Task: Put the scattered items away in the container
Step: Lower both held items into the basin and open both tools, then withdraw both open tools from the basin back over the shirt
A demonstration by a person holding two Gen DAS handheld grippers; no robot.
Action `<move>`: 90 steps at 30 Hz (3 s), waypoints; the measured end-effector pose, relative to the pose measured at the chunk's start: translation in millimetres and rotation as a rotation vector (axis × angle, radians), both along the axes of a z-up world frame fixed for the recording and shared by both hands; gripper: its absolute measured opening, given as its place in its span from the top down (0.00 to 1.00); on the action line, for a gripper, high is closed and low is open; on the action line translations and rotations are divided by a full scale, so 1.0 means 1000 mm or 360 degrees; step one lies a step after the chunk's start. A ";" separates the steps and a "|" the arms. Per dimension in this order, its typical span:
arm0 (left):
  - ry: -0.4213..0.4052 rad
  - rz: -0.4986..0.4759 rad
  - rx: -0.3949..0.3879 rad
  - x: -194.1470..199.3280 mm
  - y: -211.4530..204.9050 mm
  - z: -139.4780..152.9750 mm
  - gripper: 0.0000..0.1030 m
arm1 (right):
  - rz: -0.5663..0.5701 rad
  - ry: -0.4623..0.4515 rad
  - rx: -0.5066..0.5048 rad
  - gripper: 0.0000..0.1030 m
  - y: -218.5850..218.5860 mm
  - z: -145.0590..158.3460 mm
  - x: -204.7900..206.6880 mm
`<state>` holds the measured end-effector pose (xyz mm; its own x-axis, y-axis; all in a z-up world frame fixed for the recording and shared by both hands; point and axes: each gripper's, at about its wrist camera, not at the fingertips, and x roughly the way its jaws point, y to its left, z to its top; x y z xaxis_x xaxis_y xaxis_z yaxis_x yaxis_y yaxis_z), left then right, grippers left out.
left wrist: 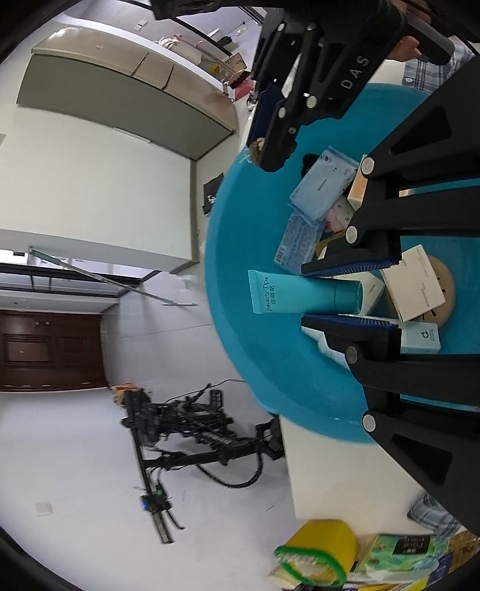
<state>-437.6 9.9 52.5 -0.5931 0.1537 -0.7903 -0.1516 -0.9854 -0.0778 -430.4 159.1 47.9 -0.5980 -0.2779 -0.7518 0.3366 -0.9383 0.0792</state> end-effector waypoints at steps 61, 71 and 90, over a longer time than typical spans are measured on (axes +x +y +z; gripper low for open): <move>0.0349 0.0182 0.0130 0.046 -0.031 -0.018 0.14 | -0.0173 0.0104 -0.0007 0.05 0.025 -0.029 0.024; 0.0676 0.0177 -0.0010 0.096 -0.027 0.003 0.13 | -0.0161 0.0489 0.0020 0.00 0.021 0.001 0.069; 0.0904 0.0195 0.0126 0.188 -0.041 0.040 0.00 | -0.0116 0.0725 -0.0034 0.00 0.023 0.042 0.160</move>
<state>-249.6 -30.7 92.7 -0.9375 0.1030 -0.3324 -0.0765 -0.9928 -0.0919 -270.8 182.0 89.8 -0.8847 -0.2357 -0.4021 0.2749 -0.9605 -0.0419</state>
